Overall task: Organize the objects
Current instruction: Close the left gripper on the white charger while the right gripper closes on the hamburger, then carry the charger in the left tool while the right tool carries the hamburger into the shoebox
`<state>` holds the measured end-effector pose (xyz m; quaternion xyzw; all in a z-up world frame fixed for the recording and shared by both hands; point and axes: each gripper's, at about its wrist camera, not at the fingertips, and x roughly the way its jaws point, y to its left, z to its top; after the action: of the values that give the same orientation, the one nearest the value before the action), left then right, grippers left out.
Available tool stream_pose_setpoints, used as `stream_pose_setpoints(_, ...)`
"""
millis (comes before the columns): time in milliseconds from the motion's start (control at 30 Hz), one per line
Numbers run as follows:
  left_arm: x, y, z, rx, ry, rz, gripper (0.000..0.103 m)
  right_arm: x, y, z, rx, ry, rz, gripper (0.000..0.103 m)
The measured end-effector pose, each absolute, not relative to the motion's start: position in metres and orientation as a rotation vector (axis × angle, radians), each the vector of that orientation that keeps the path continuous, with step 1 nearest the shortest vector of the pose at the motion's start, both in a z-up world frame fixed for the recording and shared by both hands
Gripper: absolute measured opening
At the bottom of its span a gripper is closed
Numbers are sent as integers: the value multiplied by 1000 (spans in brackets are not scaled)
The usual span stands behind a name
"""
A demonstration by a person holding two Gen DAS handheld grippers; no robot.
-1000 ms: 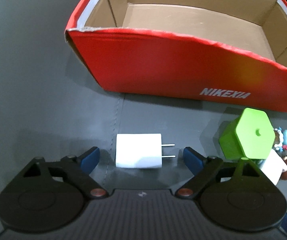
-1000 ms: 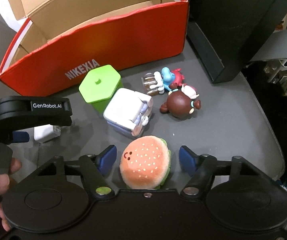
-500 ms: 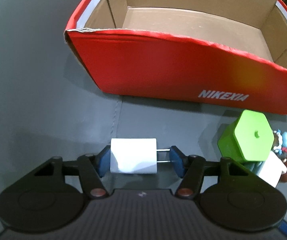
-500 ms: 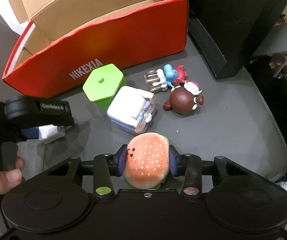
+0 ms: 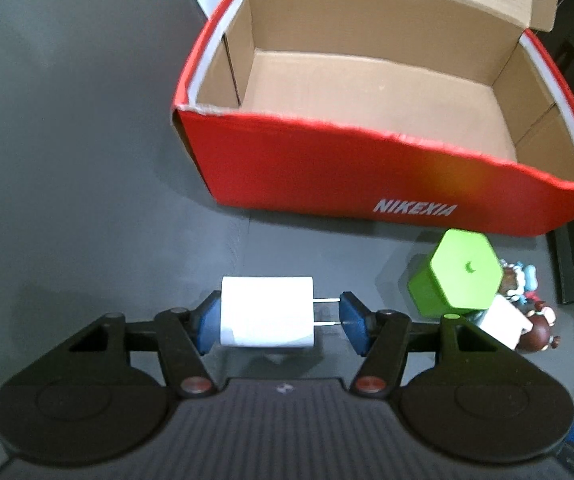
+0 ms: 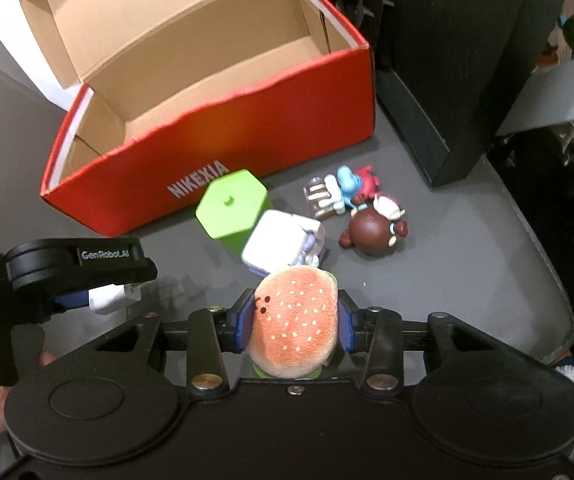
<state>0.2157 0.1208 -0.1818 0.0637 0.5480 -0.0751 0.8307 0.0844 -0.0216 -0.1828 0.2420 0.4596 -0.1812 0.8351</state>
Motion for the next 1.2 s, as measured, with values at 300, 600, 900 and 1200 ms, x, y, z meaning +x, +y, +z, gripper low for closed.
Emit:
stream_pose_setpoints(300,203,125,-151,146,1095,-208,61,80,-21,-164,498,898,-377,41)
stream_pose_setpoints(600,190,127,-122,147,1046,-239,61,75,-18,-142,496,832,-353,41)
stream_pose_setpoints(900,181,131,-93,141,992,-285,61,70,-21,-116,479,754,-338,41)
stream_pose_setpoints(1200,182,129,-63,123,938,-329,61,76,-29,-85,444,695,-305,41)
